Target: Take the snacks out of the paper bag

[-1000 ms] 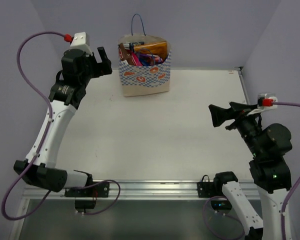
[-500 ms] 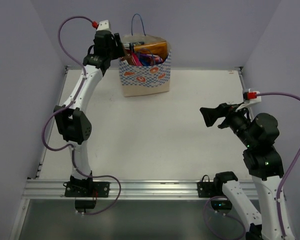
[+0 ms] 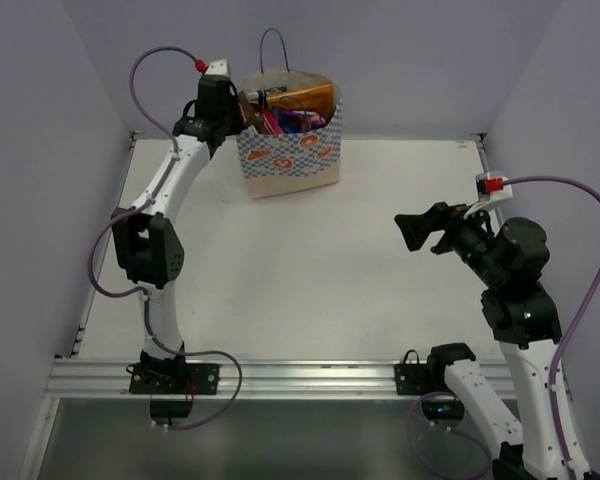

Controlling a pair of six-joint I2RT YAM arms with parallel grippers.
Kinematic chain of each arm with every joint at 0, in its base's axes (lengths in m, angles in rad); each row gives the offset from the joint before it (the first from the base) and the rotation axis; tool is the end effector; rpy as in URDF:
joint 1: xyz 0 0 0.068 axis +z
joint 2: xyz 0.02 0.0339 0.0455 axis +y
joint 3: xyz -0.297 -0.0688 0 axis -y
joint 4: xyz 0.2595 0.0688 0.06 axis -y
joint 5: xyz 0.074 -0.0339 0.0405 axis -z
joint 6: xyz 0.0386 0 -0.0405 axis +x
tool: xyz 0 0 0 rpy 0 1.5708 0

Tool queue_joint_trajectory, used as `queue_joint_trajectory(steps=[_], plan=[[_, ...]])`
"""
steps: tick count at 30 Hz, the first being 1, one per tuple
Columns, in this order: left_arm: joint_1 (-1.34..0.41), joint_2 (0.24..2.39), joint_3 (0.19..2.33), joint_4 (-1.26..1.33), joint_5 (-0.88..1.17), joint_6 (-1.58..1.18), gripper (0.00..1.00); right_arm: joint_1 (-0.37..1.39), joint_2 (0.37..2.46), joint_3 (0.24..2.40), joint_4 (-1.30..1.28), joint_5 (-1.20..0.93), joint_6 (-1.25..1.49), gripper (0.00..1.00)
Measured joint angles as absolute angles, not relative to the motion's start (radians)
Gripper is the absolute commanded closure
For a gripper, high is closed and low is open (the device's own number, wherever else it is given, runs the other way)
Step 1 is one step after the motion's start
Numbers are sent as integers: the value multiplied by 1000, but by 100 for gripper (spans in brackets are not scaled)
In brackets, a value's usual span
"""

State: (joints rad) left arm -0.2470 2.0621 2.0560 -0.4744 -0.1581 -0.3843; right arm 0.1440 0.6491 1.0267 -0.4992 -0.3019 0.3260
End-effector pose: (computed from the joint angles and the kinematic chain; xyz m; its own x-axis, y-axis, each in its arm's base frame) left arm 0.5051 -0.1211 0.3820 -0.4553 -0.2670 -0.8494 -0.0697 0.9617 -0.2650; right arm 0.1097 0.0275 0.4310 -0.2511 0.2726 -0.9288 -0.3681 0.8606 0.3521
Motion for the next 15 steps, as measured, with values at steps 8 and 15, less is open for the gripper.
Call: queue_joint_trajectory(steps=[8,15], plan=[[-276,1739,1681,-515,-43,-382,100,190,783,1111,-503,-300,341,1],[-289,1385,1365,-611,34,-354,100,383,1009,1300,-514,-164,347,1]])
